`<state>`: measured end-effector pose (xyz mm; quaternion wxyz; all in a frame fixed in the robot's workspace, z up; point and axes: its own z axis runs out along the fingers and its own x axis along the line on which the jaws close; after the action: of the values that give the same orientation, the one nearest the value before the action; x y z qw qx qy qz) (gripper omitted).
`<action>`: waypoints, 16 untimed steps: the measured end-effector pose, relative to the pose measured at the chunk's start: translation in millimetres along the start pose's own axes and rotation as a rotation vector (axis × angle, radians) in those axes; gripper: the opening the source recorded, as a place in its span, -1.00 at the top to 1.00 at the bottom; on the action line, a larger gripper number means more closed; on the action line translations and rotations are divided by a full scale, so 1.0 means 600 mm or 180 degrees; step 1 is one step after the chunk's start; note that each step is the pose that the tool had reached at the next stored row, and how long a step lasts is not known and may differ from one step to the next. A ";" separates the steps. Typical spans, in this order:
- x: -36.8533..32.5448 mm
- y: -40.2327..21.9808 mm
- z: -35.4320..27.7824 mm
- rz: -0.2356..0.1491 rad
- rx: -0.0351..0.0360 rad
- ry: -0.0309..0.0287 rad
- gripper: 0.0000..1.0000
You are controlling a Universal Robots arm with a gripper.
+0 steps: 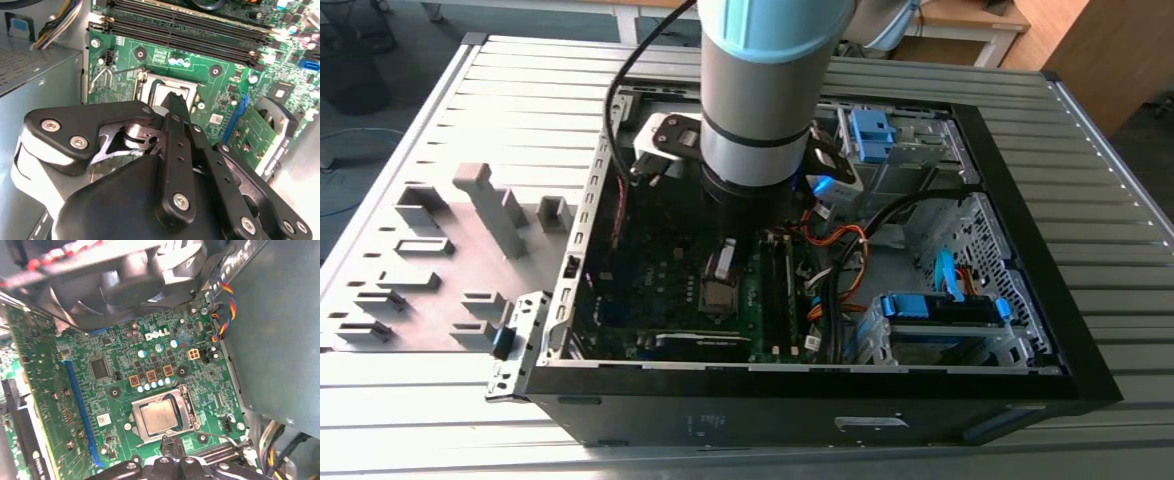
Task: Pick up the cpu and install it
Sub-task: 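Install the first cpu locking lever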
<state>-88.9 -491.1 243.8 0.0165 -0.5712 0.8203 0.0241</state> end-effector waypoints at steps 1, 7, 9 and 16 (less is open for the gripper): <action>0.000 0.000 -0.006 0.0000 0.0000 0.0000 0.79; -0.001 0.000 -0.024 0.0000 0.0000 -0.0001 0.79; -0.002 -0.001 -0.024 0.0000 0.0000 0.0000 0.79; -0.017 -0.038 -0.023 0.0000 0.0000 0.0000 0.79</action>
<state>-64.1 -490.4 257.9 0.0165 -0.5712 0.8203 0.0240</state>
